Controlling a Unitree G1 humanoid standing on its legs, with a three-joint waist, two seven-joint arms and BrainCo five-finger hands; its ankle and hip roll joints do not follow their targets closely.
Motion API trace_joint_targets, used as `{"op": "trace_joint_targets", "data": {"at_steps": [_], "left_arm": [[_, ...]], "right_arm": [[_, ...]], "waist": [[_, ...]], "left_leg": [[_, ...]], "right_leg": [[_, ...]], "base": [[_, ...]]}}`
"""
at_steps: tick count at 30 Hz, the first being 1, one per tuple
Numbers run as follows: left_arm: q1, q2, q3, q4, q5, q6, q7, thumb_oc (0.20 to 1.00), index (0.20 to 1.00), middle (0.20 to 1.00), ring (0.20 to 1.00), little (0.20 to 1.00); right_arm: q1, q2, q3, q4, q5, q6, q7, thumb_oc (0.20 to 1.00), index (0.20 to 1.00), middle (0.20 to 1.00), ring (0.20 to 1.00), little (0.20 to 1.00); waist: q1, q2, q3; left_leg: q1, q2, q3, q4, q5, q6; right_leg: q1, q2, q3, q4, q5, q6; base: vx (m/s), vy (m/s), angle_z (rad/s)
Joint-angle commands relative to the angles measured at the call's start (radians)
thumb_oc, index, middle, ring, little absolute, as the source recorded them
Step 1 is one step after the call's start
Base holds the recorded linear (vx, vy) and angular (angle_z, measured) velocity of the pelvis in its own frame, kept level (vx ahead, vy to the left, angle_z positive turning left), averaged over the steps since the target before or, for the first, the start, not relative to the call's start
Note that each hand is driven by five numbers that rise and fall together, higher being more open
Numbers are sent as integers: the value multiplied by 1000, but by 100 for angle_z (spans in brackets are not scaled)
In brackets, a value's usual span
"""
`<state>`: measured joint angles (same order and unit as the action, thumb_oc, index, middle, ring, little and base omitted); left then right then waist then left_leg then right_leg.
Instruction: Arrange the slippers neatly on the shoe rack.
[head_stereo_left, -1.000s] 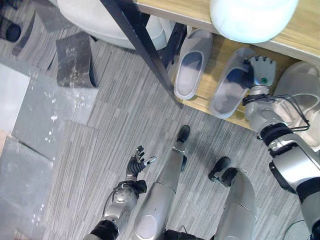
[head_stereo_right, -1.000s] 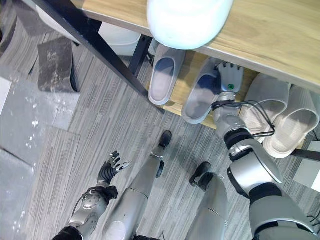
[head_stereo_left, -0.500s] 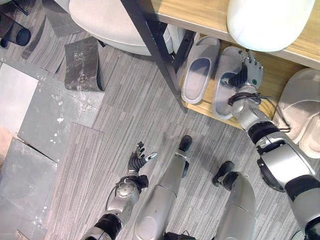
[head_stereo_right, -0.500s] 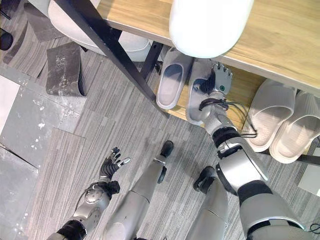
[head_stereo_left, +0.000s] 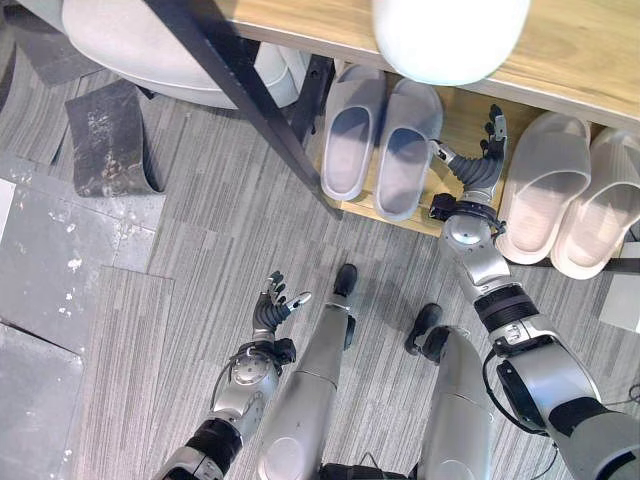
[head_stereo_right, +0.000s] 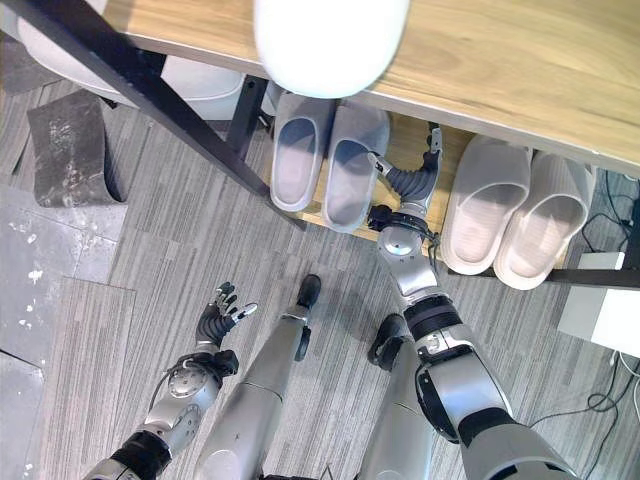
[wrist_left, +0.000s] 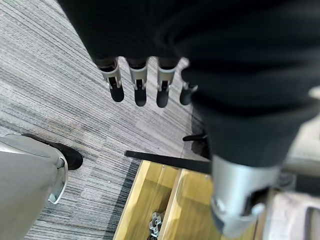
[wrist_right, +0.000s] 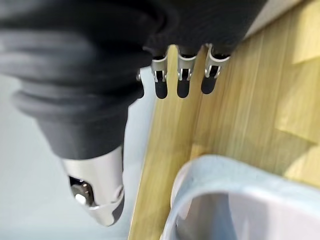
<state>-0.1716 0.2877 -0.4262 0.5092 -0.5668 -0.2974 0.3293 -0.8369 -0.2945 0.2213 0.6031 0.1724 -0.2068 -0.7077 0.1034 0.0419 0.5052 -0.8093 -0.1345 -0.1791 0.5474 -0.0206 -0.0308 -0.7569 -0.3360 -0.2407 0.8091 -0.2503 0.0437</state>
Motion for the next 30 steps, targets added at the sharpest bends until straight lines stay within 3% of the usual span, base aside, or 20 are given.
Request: {"op": "trace_joint_targets", "data": {"at_steps": [1,5,9,14,25,30], "left_arm": [[-9,8,3,-61,54,-29,16,1000,1000,1000,1000,1000],[-14,1,4,-58,59,-22,24,1000,1000,1000,1000,1000],[-7,0,-5,-61,62,-13,26,1000,1000,1000,1000,1000],[-18,15,-16,-74,56,-10,15,1000,1000,1000,1000,1000],[-27,46,-38,-85,54,-17,-14,1000,1000,1000,1000,1000],[-35,51,-47,-85,56,-16,-18,1000,1000,1000,1000,1000]], "right_arm": [[-16,-48,-43,-65,-41,-42,-2,1000,1000,1000,1000,1000],[51,24,-80,-128,59,-104,8,1000,1000,1000,1000,1000],[105,108,-64,-116,204,-145,78,1000,1000,1000,1000,1000],[22,191,-25,56,429,-152,188,1000,1000,1000,1000,1000],[-222,209,-42,295,588,-135,246,1000,1000,1000,1000,1000],[-262,189,-50,339,603,-124,255,1000,1000,1000,1000,1000]], "waist": [[17,19,-1],[3,25,1],[-3,25,-1],[21,37,4],[93,63,4],[104,63,5]], "left_leg": [[53,18,34,50,-144,24],[54,18,37,46,-141,28],[56,18,42,42,-140,30],[54,18,42,40,-137,28],[64,4,28,37,-134,28],[67,4,27,41,-138,28]], "right_leg": [[42,9,20,-136,28,55],[40,8,22,-139,29,56],[42,10,23,-144,34,60],[43,8,21,-147,39,60],[61,-1,9,-144,32,61],[64,-1,9,-143,28,62]], "base": [[-18,13,-4],[1,13,-2],[-4,6,-3],[-20,-5,-5],[8,-14,2],[0,0,0]]}}
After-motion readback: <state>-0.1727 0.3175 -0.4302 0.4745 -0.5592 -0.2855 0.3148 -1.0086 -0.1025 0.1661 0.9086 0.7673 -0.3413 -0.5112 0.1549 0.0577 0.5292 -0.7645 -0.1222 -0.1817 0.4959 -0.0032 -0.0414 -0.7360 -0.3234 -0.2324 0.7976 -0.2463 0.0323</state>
